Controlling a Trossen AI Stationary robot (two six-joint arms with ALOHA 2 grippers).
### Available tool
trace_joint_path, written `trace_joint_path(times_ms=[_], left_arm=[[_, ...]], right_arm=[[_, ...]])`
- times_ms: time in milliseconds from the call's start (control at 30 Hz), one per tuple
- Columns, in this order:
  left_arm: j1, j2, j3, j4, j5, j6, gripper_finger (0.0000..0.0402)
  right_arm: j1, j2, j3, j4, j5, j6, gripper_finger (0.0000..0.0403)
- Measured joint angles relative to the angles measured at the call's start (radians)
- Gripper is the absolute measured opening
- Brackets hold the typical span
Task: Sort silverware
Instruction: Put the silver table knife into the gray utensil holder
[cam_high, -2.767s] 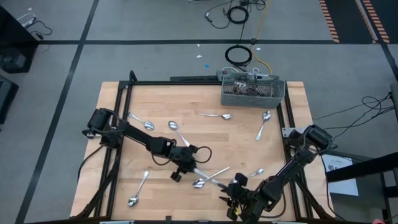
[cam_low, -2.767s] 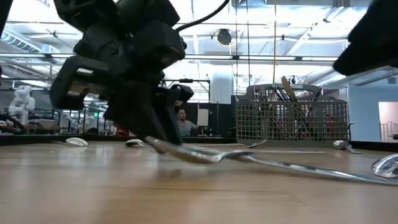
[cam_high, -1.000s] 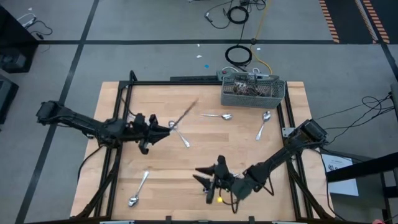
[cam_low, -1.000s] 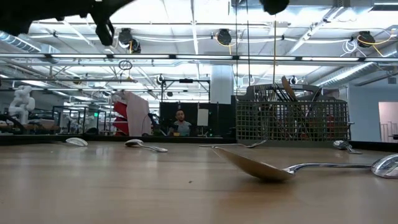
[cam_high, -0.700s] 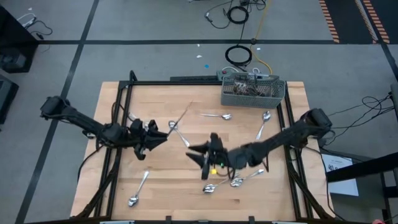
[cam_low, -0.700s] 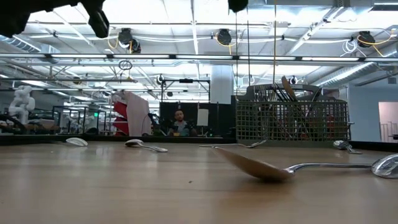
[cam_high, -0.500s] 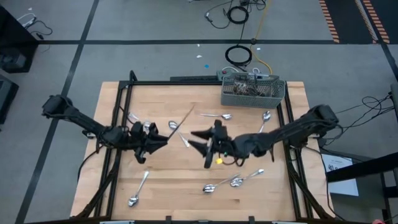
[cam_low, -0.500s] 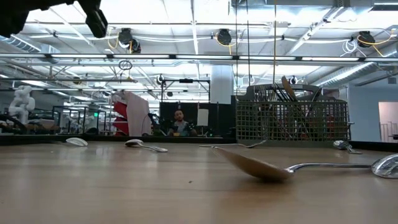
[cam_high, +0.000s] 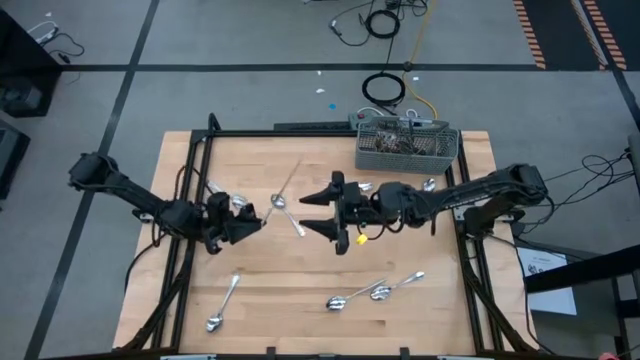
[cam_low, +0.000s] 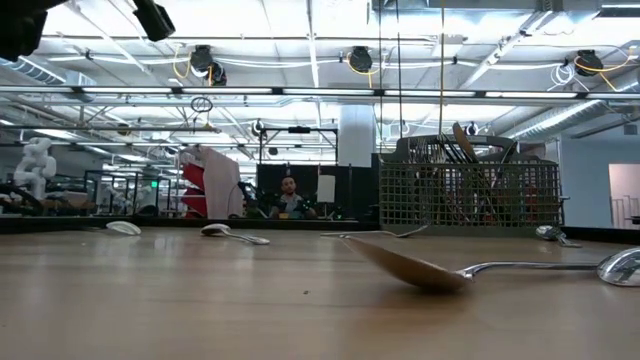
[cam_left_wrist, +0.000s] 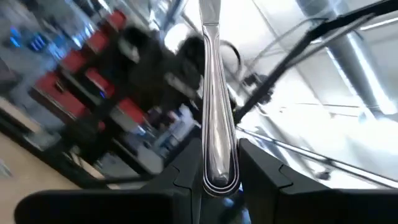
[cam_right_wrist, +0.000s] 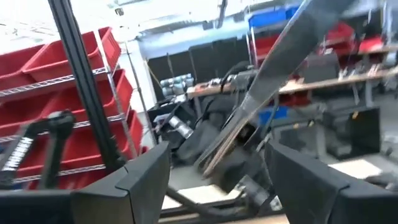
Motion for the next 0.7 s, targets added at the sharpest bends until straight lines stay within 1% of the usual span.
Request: trace_joint_path(times_ms=[100,167,233,300,367,433,533,567,633,700], left_arm=[[0.001,0.035,0.004,-0.006,0.012,-0.063,0.0086],[0.002,0.062,0.025,0.000,0.037,-0.059,0.0086],[0.007,0.088,0.049,0.044,0.072,-0.044,0.0086],[0.033,0.108,0.074,0.109,0.139,-0.028,0.0086],[0.060,0.115,0.099,0.175,0.196,0.003,0.0086],[0.092,0.111,0.118,0.215,0.245,-0.013,0.0086],[0.141,0.111,0.131,0.205,0.348,-0.077,0.0086],[0.154,0.114,0.131,0.195,0.366,-0.100,0.0086],[0.180,0.125,0.131,0.192,0.381,-0.138,0.0086],[0.212,0.131,0.131,0.192,0.391,-0.154,0.0086]], right_arm=[[-0.020,0.000,0.000,0.021,-0.005,-0.073,0.0249],[-0.038,0.000,0.000,0.022,-0.047,-0.094,0.0248],[-0.063,0.001,0.000,0.024,-0.106,-0.049,0.0248],[-0.084,0.002,0.000,0.034,-0.161,-0.005,0.0248],[-0.095,0.002,0.000,0.051,-0.173,0.024,0.0248],[-0.102,0.003,0.000,0.093,-0.181,0.052,0.0248],[-0.103,0.003,0.000,0.146,-0.187,0.050,0.0248],[-0.106,0.003,0.000,0.155,-0.187,0.044,0.0247],[-0.116,0.003,0.000,0.172,-0.189,0.048,0.0247],[-0.138,0.003,0.000,0.179,-0.239,0.057,0.0247]])
